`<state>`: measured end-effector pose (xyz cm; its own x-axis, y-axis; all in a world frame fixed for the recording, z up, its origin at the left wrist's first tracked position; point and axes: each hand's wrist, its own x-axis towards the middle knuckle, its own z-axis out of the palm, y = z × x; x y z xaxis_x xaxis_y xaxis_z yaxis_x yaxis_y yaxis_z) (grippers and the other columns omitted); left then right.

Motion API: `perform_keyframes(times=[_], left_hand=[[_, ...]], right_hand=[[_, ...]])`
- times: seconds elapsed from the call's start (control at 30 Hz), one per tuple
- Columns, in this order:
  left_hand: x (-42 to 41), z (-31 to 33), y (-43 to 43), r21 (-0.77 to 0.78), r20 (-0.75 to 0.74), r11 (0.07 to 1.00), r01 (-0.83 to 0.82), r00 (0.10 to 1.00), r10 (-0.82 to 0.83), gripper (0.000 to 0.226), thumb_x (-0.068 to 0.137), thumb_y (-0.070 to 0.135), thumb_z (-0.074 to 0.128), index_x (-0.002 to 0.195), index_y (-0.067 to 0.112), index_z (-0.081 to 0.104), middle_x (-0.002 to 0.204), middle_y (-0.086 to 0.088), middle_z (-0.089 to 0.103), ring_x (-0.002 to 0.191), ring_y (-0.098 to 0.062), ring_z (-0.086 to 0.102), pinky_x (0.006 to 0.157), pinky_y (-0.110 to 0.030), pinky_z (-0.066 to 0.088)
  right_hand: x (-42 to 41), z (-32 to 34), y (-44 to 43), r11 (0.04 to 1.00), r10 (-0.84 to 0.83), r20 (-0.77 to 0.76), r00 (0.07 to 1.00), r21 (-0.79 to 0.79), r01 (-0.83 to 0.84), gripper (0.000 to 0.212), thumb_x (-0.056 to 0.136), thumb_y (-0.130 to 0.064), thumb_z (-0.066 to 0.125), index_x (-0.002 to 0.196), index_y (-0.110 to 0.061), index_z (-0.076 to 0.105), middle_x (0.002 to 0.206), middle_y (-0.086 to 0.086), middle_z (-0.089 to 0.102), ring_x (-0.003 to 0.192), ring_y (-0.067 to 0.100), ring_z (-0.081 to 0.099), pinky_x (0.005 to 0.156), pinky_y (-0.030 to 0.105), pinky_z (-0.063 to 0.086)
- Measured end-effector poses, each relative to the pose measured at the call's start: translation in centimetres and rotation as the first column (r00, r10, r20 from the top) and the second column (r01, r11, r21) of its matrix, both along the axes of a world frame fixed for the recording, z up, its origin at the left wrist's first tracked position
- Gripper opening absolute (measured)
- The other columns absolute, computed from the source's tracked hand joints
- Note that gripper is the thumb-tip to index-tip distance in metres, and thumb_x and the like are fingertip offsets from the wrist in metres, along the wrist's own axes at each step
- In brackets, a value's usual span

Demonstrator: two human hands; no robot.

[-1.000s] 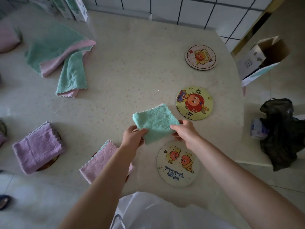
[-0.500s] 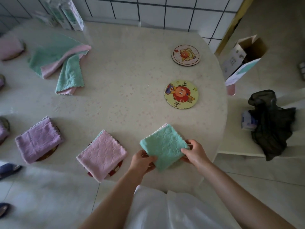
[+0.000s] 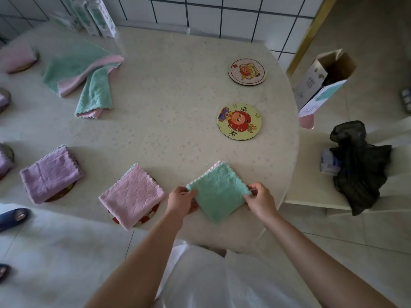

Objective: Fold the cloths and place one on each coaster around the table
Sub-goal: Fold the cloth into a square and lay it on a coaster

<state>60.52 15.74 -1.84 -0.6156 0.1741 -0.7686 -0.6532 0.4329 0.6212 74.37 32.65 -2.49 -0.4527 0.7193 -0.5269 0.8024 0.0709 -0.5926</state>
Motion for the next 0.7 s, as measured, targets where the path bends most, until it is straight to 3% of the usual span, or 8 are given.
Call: perform_keyframes(times=[0.1,0.2,0.27,0.43,0.5,0.6,0.7], left_hand=[[-0.2,-0.1,0.0,-0.095,-0.044,0.994,0.054,0.997,-0.058,0.01,0.085,0.009,0.066,0.092,0.007,0.058,0.078,-0.015,0.066,0.064,-0.026,0.063,0.073,-0.048,0.059],[-0.4,-0.3,-0.6,-0.218,-0.128,0.972,0.085,0.985,-0.115,0.006,0.083,0.008,0.061,0.079,0.012,0.058,0.068,-0.013,0.068,0.059,-0.025,0.063,0.072,-0.046,0.059],[-1.0,0.0,-1.1,-0.258,-0.168,0.96,0.104,0.974,-0.151,0.005,0.082,0.009,0.059,0.087,0.011,0.058,0.071,-0.009,0.067,0.057,-0.022,0.063,0.071,-0.043,0.059],[-4.9,0.8,-1.6,-0.249,-0.224,0.958,0.142,0.954,-0.2,0.014,0.082,0.004,0.056,0.094,0.01,0.059,0.077,-0.004,0.066,0.058,-0.02,0.065,0.066,-0.036,0.058],[-7.2,1.3,-1.7,-0.225,-0.25,0.966,0.127,0.951,-0.183,0.014,0.082,0.003,0.056,0.093,0.01,0.06,0.076,-0.004,0.067,0.06,-0.021,0.068,0.066,-0.037,0.058],[-11.2,1.9,-1.9,-0.205,-0.281,0.971,0.125,0.943,-0.18,0.015,0.082,0.002,0.056,0.088,0.016,0.058,0.076,-0.004,0.068,0.059,-0.019,0.068,0.052,-0.03,0.052],[-15.6,2.4,-2.4,-0.246,-0.364,0.957,0.152,0.901,-0.237,0.013,0.082,0.006,0.058,0.088,0.017,0.059,0.076,-0.002,0.067,0.063,-0.02,0.069,0.055,-0.026,0.049]], right_hand=[[0.6,-0.4,0.2,0.998,0.057,0.097,0.994,0.028,-0.06,0.022,0.086,-0.018,0.062,0.108,-0.011,0.061,0.103,0.005,0.067,0.096,0.025,0.061,0.073,0.022,0.04],[0.7,-0.3,0.7,0.994,0.1,0.147,0.984,0.036,-0.106,0.021,0.087,-0.022,0.06,0.105,-0.011,0.061,0.097,0.003,0.065,0.088,0.021,0.058,0.07,0.023,0.038],[0.5,0.1,1.0,0.985,0.136,0.178,0.975,0.079,-0.152,0.02,0.088,-0.021,0.058,0.104,-0.011,0.06,0.1,0.003,0.065,0.088,0.022,0.059,0.071,0.026,0.041],[-2.5,2.2,2.1,0.913,0.262,0.183,0.948,0.27,-0.305,0.021,0.088,-0.015,0.055,0.108,-0.014,0.057,0.108,0.005,0.058,0.096,0.021,0.059,0.08,0.034,0.05],[-5.1,3.4,2.3,0.876,0.33,0.176,0.927,0.309,-0.37,0.019,0.089,-0.016,0.055,0.108,-0.015,0.055,0.108,0.002,0.057,0.096,0.018,0.057,0.078,0.032,0.05],[-9.9,4.4,2.2,0.834,0.413,0.157,0.897,0.331,-0.442,0.017,0.09,-0.017,0.055,0.107,-0.017,0.055,0.106,-0.001,0.057,0.094,0.014,0.056,0.078,0.031,0.051],[-15.4,4.8,2.0,0.784,0.501,0.154,0.851,0.337,-0.522,0.018,0.091,-0.017,0.055,0.109,-0.017,0.055,0.106,-0.004,0.058,0.093,0.011,0.056,0.079,0.026,0.053]])
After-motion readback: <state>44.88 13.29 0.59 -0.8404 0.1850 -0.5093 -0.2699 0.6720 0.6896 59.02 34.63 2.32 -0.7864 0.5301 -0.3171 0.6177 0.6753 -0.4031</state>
